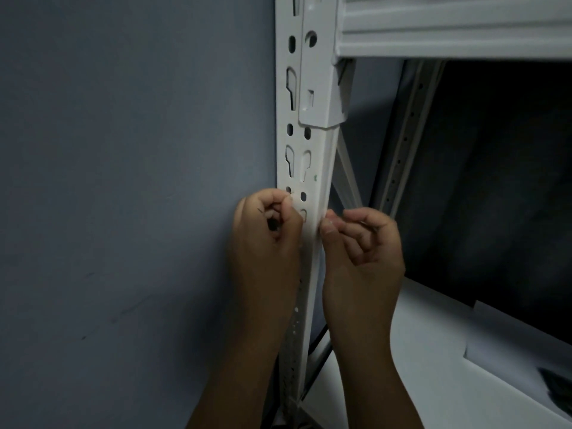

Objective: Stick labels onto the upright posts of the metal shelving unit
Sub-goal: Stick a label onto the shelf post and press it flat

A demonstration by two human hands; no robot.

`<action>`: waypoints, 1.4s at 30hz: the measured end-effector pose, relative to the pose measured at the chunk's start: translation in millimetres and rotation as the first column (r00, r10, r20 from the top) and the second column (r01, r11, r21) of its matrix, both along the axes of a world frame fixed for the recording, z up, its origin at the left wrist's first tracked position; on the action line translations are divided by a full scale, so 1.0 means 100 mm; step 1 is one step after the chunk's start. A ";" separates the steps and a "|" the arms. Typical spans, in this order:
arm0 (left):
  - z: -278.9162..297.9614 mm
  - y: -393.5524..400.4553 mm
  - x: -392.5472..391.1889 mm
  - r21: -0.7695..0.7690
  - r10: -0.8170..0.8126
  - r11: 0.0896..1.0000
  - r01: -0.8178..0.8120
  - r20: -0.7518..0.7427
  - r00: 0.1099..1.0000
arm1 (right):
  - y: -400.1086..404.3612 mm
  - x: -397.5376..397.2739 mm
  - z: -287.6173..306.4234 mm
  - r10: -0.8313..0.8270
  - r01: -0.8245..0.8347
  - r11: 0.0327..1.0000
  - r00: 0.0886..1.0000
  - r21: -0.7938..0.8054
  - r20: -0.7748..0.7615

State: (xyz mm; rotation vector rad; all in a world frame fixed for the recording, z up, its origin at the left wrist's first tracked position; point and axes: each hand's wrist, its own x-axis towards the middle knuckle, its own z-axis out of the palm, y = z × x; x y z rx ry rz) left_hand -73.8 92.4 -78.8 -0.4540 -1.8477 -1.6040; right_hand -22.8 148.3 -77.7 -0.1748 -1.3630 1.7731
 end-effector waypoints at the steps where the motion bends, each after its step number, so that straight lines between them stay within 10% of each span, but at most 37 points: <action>1: -0.01 0.00 0.00 0.006 0.006 1.000 -0.006 0.000 1.000 | 0.00 0.00 0.00 0.003 -0.003 1.000 1.000 -0.008 -0.004; 42: -0.08 -0.10 -0.02 -0.063 0.093 0.993 -0.101 -0.123 0.988 | -0.03 -0.02 0.01 -0.034 0.034 0.999 0.999 -0.035 0.007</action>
